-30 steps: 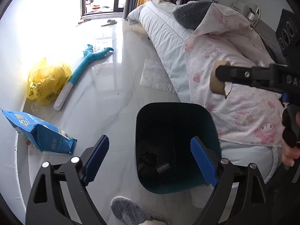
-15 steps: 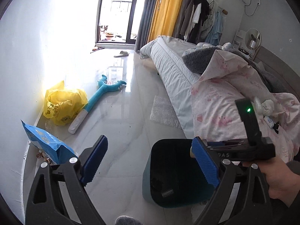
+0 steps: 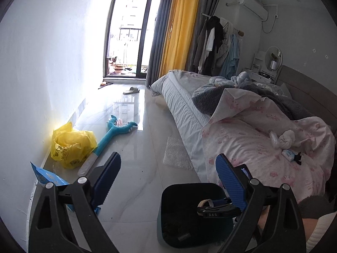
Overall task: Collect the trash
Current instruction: 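Lower the cardboard tape roll into the black bin and open the right tool, then move both tools back toward the bed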
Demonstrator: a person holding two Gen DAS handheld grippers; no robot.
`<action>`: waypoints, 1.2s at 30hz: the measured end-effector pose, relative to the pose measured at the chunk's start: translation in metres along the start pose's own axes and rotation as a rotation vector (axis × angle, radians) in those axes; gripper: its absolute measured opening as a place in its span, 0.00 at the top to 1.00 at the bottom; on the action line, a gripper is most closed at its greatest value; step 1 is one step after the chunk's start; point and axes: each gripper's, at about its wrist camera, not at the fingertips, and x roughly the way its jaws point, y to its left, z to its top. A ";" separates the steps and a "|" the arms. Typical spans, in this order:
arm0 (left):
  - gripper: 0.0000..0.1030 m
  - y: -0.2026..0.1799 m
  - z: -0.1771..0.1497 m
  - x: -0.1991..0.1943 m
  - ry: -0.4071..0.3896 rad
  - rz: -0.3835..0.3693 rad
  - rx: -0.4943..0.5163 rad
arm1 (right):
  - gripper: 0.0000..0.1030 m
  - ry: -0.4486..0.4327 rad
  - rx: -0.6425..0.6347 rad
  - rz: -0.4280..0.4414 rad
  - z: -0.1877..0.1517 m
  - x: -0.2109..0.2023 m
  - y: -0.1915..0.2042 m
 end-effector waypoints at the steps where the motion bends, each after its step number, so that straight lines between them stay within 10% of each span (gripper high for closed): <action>1: 0.09 -0.003 0.003 -0.002 -0.012 0.001 0.004 | 0.44 0.000 -0.007 -0.005 0.000 -0.001 0.001; 12: 0.08 -0.026 0.023 -0.018 -0.088 -0.012 0.025 | 0.31 -0.073 -0.073 0.018 -0.001 -0.036 0.008; 36: 0.07 -0.118 0.038 0.033 -0.053 -0.106 0.083 | 0.20 -0.527 -0.105 0.001 -0.014 -0.196 -0.069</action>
